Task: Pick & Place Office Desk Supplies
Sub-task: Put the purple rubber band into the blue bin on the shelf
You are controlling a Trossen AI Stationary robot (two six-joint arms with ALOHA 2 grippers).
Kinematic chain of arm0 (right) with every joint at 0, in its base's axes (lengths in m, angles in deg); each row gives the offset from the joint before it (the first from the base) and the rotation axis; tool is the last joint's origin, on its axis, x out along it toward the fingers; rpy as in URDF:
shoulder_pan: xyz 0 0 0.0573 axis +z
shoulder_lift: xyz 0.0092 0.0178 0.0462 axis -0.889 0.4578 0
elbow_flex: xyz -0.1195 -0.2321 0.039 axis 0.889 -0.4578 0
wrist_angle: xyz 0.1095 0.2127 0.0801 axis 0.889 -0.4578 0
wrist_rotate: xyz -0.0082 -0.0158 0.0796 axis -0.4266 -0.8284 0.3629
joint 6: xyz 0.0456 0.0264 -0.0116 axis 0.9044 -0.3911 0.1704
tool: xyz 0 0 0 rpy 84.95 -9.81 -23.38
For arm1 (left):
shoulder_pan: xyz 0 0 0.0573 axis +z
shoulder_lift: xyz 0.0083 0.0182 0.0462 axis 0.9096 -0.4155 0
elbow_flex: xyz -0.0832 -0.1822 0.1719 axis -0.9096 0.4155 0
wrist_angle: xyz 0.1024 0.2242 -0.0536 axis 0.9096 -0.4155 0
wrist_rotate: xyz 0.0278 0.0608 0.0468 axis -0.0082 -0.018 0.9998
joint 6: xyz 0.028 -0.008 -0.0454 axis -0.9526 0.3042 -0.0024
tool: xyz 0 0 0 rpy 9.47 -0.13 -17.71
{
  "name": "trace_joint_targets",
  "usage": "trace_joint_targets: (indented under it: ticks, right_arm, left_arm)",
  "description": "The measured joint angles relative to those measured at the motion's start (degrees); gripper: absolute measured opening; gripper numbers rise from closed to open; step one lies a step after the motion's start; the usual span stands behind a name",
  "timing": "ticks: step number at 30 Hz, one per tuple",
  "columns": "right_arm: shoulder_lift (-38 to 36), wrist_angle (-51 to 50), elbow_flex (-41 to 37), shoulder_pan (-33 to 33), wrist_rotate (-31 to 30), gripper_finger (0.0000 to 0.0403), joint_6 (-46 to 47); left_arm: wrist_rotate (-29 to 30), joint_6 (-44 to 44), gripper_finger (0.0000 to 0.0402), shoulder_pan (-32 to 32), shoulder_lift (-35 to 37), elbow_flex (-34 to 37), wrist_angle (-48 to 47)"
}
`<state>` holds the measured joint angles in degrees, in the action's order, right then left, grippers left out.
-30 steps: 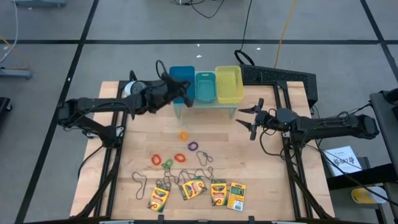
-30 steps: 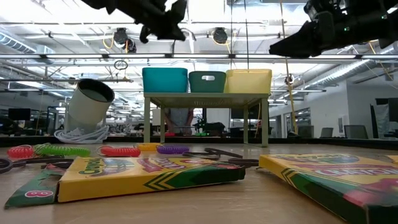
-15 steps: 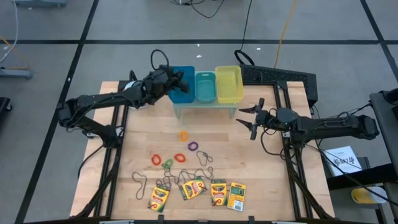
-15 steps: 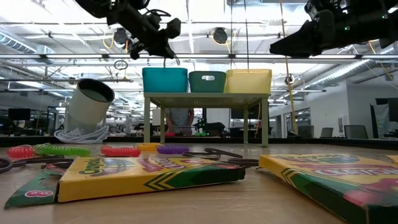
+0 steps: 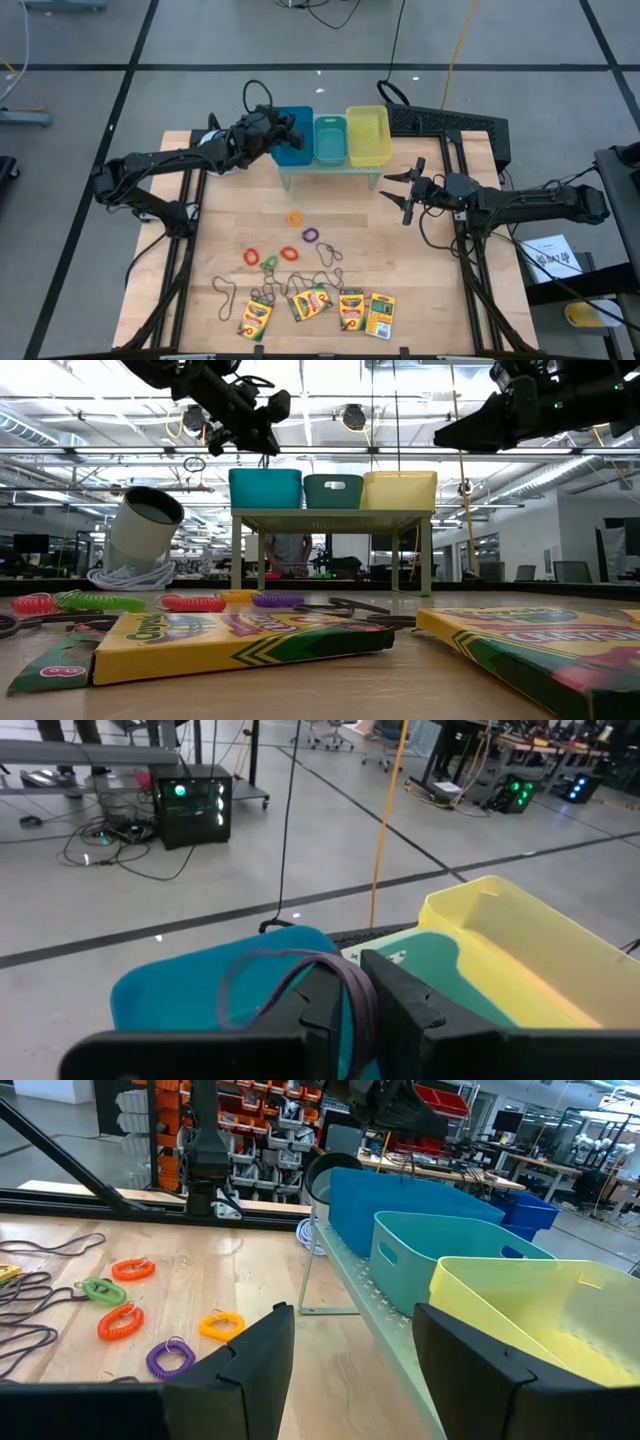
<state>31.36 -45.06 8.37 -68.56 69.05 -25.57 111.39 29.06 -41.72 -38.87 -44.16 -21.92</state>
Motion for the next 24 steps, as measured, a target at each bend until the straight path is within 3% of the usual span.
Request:
trace_joint_targets:
  ticks: [8, 18, 24]
  right_arm:
    - [0.0, 0.0, 0.0, 0.0, 0.0, 0.0196, 0.0]
    - [0.0, 0.0, 0.0, 0.0, 0.0, 0.0197, 0.0]
    - [0.0, 0.0, 0.0, 0.0, 0.0, 0.0196, 0.0]
  left_arm:
    - [0.1, 0.0, 0.0062, 0.0, 0.0, 0.0, 0.6]
    - [0.3, 1.5, 0.0190, 0.0, 0.0, 0.0, 0.2]
    - [0.3, 0.6, 0.0238, 0.0, 0.0, 0.0, -0.9]
